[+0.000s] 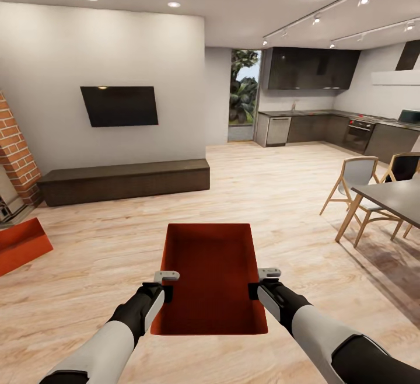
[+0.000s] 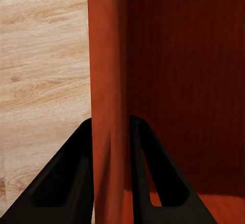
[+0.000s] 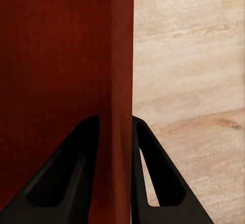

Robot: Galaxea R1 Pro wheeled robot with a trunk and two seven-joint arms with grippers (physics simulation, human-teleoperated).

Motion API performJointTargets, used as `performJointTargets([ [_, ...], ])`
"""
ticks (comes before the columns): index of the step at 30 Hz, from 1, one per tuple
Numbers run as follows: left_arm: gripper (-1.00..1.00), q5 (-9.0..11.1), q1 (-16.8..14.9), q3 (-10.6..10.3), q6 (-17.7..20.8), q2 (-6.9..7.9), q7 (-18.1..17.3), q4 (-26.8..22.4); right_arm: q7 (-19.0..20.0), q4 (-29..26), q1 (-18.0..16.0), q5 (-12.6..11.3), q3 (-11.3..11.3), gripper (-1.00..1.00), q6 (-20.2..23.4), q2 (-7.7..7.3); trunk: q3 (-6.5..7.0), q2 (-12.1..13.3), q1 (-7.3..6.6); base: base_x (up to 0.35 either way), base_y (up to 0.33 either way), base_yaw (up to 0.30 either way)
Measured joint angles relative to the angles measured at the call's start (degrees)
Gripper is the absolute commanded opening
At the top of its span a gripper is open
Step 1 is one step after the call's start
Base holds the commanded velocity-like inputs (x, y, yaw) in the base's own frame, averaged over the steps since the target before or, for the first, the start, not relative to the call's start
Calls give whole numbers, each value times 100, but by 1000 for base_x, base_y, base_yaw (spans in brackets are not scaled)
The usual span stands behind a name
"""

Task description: Move the two storage containers from the living room to the garage. In the garage, place one container on the floor and stack the other container on top of it (either order is fine).

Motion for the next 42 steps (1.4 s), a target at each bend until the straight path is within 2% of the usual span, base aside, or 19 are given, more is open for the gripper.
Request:
performJointTargets([
  [11,-100,0,-1,0,-1,0,-1,-12,-9,-21,1,-4,3,-100,3,-4,0,0,0,0,0,-45],
  [42,-100,-7,-1,1,10,-2,0,-2,3,3,1,-5,-2,-100,3,-1,0,0,0,0,0,-279],
])
